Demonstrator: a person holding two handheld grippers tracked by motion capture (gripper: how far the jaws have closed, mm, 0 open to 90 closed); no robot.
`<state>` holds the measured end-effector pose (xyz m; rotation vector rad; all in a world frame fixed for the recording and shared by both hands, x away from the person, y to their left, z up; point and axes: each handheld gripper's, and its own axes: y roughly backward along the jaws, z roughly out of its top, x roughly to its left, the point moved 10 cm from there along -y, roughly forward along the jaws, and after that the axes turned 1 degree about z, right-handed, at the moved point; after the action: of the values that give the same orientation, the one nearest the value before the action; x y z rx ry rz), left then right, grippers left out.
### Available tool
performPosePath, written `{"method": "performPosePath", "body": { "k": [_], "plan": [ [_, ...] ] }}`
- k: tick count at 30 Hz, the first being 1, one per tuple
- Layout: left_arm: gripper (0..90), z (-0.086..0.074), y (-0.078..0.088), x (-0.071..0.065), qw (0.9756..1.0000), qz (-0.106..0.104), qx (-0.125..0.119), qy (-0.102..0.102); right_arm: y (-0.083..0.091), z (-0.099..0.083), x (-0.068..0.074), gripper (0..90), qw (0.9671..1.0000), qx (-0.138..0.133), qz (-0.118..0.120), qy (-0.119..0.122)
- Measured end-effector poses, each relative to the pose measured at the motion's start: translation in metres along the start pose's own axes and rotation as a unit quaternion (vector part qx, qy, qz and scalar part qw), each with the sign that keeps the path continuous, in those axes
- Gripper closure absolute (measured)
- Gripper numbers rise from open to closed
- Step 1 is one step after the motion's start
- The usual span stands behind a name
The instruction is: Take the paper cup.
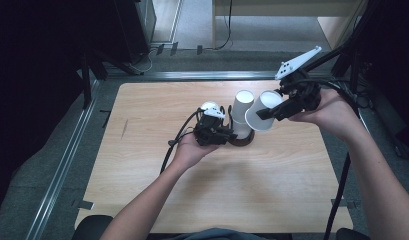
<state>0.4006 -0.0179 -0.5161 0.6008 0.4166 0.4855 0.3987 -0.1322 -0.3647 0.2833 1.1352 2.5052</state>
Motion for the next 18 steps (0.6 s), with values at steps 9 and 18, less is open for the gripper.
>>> {"method": "performPosePath", "body": {
  "k": [9, 18],
  "plan": [
    [63.4, -0.010, 0.018, -0.010, 0.9993, -0.029, 0.006, -0.022, -0.019, -0.019, 0.017, 30.7, 0.9996, -0.006, 0.024, 0.014],
    [60.2, -0.029, 0.027, -0.009, 0.9984, -0.034, 0.015, -0.044, -0.046, -0.037, 0.028, 30.8, 0.9986, -0.006, 0.050, 0.012]
  ]
}}
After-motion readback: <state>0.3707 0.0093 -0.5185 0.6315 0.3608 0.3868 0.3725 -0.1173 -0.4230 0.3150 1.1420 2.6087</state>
